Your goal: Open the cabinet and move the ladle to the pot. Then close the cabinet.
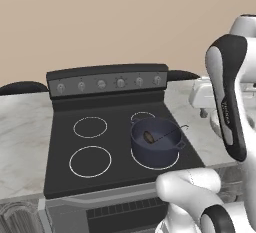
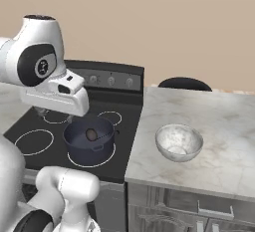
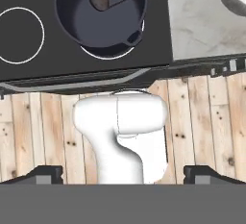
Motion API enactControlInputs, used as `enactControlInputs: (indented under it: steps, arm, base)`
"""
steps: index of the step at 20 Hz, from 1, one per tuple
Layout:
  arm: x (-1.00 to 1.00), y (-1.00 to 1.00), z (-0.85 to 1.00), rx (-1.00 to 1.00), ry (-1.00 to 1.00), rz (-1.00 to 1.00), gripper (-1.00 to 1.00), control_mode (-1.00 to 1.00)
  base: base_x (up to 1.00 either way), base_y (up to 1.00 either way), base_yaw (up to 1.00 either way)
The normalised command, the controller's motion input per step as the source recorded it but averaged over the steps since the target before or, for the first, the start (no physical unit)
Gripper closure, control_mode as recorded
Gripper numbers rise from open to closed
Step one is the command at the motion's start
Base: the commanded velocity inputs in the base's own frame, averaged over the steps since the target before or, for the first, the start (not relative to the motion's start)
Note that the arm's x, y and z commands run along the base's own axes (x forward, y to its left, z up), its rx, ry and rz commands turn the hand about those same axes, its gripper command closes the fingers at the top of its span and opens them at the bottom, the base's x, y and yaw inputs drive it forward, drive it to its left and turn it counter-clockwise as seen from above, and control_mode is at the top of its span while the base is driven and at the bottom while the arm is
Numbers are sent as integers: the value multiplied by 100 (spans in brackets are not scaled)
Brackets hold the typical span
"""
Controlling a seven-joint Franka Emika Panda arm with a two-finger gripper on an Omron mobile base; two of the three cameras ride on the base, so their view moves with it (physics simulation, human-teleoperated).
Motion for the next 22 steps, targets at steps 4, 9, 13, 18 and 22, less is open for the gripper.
enactControlInputs:
  steps: [4, 9, 13, 18, 22]
  arm:
    - [-77, -20, -45, 0, 0, 0, -100, -100]
    - [-35, -19, -21, 0, -1, 0, -100, -100]
    - [-4, -1, 0, 0, 0, 0, -100, 100]
    - [0, 0, 0, 0, 0, 0, -100, 100]
    - [0, 0, 0, 0, 0, 0, -100, 100]
  base:
    - [0, 0, 0]
    - [0, 0, 0]
    - [-9, -4, -1]
    - [-92, -36, -11]
    - [-100, -61, -23]
